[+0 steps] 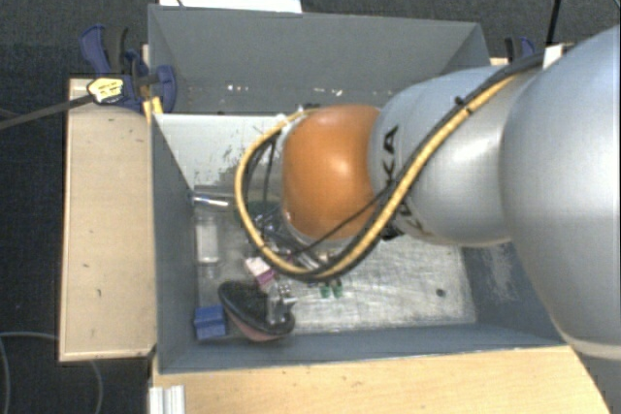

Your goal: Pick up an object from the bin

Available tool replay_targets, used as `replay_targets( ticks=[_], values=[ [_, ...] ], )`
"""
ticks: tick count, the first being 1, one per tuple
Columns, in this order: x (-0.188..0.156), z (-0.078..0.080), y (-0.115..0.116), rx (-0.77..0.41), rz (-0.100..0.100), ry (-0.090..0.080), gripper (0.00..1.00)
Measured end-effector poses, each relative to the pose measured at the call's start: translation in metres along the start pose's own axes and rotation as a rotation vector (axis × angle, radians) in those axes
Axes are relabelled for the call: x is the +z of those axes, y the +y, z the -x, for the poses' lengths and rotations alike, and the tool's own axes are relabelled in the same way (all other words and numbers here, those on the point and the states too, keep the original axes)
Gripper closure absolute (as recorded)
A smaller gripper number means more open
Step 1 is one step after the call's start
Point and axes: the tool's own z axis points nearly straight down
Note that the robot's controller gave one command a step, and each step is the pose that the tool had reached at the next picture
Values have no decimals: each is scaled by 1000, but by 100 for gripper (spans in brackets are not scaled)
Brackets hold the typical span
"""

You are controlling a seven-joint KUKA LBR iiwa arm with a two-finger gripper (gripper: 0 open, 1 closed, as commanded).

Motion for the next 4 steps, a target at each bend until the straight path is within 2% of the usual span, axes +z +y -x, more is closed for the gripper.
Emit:
replay_targets(
  ticks=[1, 2, 3, 4],
  values=[
    [73, 11, 10, -123, -3, 9, 0],
    [68, 14, 11, -120, -1, 1, 100],
    [70, 23, 24, -553, -10, -25, 100],
    [-76, 19, 29, -717, -2, -5, 100]
  ],
)
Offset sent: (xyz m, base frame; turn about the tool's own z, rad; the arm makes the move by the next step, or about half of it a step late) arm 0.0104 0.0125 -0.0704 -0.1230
